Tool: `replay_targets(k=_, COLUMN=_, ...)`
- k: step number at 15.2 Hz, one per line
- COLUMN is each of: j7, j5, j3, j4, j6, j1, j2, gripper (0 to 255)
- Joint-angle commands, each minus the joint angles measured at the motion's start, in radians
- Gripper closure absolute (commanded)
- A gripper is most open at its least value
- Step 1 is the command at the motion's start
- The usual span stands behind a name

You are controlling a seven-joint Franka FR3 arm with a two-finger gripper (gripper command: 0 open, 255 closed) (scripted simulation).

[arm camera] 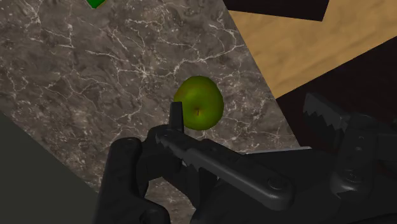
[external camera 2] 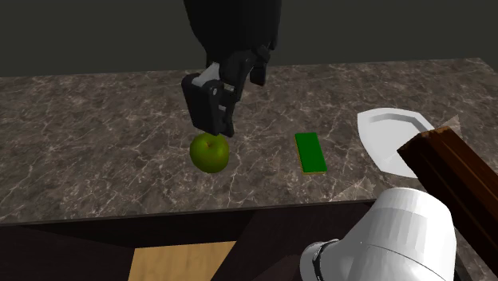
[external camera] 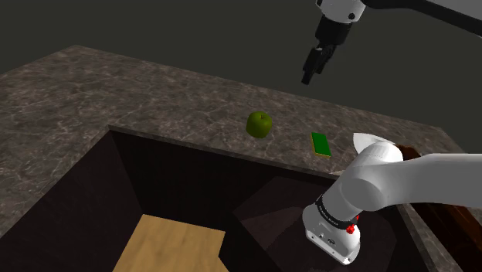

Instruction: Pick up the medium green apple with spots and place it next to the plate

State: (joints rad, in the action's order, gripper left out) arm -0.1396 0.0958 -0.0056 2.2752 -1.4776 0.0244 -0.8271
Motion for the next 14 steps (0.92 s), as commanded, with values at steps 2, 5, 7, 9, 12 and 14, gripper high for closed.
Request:
replay_targets(k=2, j7=-0.010, j5=0.001, j3=-0.010, j4=0.010, j6=-0.025, j1=0.002, j2=0.024, gripper=0)
replay_targets(k=5, j7=-0.042, j5=0.001, j3=-0.040, j4=0.034, j6=-0.101, j1=0.007, j2=0.104, gripper=0)
replay_targets(k=7, j7=-0.064, j5=0.000, j3=-0.058, j4=0.044, j6=-0.150, j1=0.010, j2=0.162, gripper=0)
replay_targets(k=9, j7=-0.087, j5=-0.002, j3=-0.076, j4=0.050, j6=-0.198, j1=0.014, j2=0.224, gripper=0)
replay_targets(k=12, j7=-0.122, j5=-0.010, j3=-0.101, j4=0.049, j6=-0.268, j1=0.021, j2=0.324, gripper=0)
replay_targets(k=14, j7=-0.147, j5=-0.018, j3=-0.116, j4=0.042, j6=-0.311, j1=0.025, j2=0.394, gripper=0)
